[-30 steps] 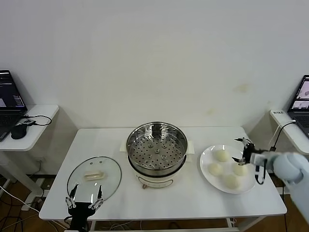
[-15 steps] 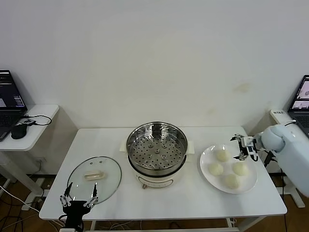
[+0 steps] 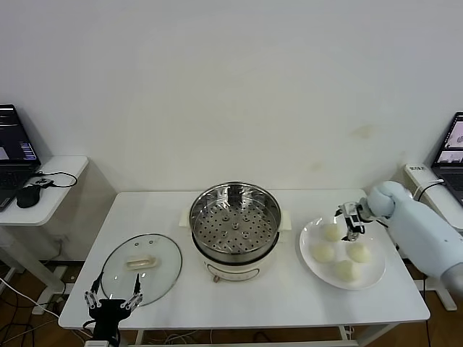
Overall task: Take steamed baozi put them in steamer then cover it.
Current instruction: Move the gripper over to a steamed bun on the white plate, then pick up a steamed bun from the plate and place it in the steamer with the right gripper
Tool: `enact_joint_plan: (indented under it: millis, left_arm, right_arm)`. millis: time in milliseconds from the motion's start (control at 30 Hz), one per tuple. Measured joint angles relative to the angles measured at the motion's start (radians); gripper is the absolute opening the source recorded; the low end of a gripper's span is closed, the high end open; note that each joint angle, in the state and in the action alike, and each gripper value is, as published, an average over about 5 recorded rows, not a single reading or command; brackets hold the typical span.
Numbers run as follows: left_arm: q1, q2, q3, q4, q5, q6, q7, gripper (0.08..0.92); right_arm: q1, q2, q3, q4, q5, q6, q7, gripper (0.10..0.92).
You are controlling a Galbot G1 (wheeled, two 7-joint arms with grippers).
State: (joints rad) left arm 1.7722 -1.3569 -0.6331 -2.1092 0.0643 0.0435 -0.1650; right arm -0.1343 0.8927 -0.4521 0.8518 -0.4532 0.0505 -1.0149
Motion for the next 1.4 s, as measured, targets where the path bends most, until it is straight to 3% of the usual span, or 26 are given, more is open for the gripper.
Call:
enact_joint_plan:
  millis: [567,767,1400]
  left_arm:
    - [-0.009,0.001,-0.002,0.015,0.0,0.0,0.001,0.823]
    - [-0.007,-0.001,0.001,0.012,0.0,0.0,0.001,0.823]
    - [-0.004,0.012,0.005,-0.014,-0.003,0.004,0.003,0.823]
  right_arm:
    - [0.016,0.062,-0.005,-0.082,-0.051,0.006,-0.005,0.657]
    - [0.025,0.05,-0.015,-0.07,-0.041,-0.001,-0.017,0.635]
    - [0.234,-0.108,-0.218,0.204,0.229,-0.082,-0.064,0.63]
